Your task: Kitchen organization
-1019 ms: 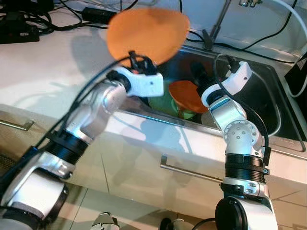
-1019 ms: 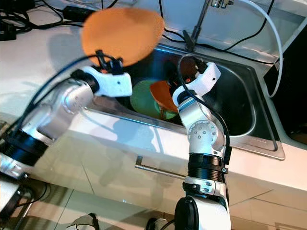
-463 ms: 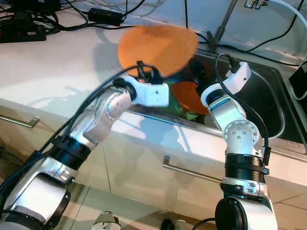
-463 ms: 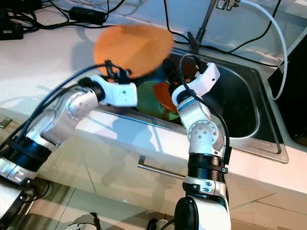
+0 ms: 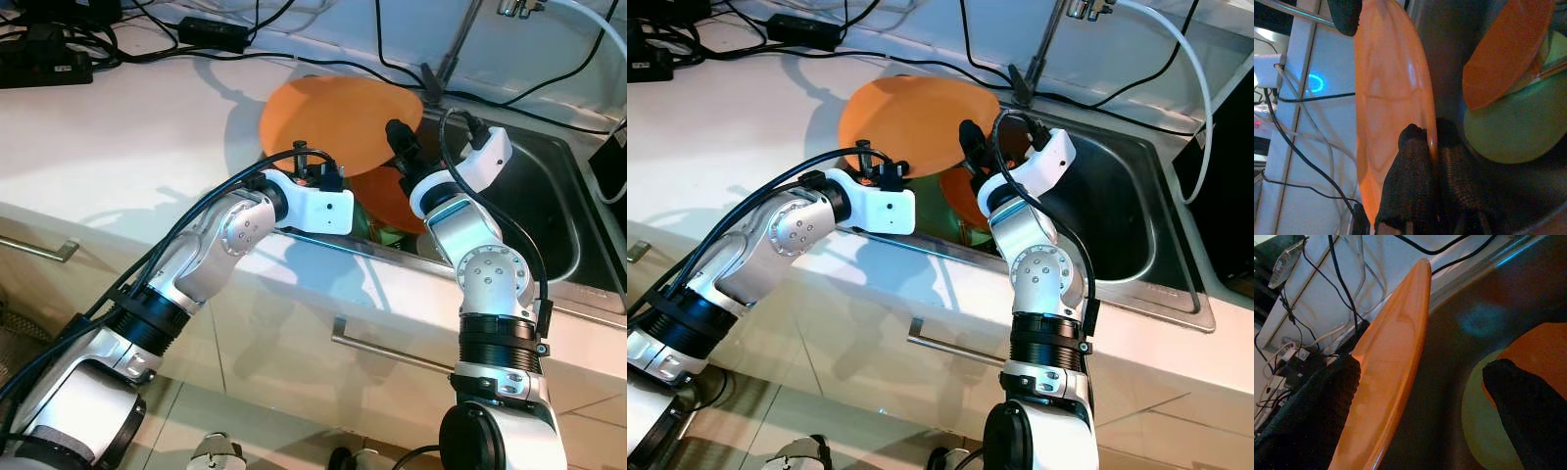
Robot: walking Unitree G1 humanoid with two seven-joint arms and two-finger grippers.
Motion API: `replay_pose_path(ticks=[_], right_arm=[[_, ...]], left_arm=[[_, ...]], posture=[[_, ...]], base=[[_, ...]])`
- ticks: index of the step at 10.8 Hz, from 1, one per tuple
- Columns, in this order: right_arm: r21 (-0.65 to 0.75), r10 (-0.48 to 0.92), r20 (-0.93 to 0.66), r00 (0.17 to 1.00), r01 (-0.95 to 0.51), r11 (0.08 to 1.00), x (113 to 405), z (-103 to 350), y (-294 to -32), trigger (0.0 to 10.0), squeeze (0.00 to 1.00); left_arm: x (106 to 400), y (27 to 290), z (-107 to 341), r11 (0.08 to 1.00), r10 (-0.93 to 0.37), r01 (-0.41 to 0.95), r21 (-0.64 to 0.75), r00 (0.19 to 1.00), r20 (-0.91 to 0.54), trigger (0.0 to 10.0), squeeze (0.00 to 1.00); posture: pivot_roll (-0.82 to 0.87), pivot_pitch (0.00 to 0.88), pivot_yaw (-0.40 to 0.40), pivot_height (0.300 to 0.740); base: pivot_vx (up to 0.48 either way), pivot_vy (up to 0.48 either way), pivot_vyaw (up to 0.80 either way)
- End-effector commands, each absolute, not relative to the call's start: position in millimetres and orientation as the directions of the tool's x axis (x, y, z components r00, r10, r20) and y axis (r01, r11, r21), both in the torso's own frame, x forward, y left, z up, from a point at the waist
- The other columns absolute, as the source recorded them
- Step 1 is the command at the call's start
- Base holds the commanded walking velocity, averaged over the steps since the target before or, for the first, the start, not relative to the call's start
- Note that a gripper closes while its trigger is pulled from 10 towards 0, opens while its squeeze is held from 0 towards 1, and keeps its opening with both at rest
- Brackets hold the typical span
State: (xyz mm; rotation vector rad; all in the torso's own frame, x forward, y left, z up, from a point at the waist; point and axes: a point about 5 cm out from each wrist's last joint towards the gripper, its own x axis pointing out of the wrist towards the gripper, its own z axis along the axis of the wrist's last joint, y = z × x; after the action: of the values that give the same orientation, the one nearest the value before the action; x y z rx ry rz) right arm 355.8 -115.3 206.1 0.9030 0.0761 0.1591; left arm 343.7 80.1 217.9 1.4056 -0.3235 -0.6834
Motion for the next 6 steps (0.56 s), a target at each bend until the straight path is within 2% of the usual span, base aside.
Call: replay_pose_path(ticks=[1, 6], right_arm=[[0.806, 0.189, 0.023, 0.982, -0.130, 0.578, 358.2, 214.6, -104.6, 10.0, 0.00], [0.810, 0.181, 0.030, 0.983, -0.130, 0.571, 361.0, 217.4, -104.1, 9.8, 0.00]], left_arm=[[336.1, 67.1, 233.2, 0.025, -0.673, 0.190, 0.982, 0.729, -0.124, 10.0, 0.00], [331.9, 63.4, 229.3, -0.003, -0.705, 0.213, 0.977, 0.693, -0.153, 10.0, 0.00]], posture=[[0.06, 0.078, -0.131, 0.740], [0.07, 0.078, -0.130, 0.740]], base=[[0.000, 0.000, 0.00], [0.000, 0.000, 0.00]])
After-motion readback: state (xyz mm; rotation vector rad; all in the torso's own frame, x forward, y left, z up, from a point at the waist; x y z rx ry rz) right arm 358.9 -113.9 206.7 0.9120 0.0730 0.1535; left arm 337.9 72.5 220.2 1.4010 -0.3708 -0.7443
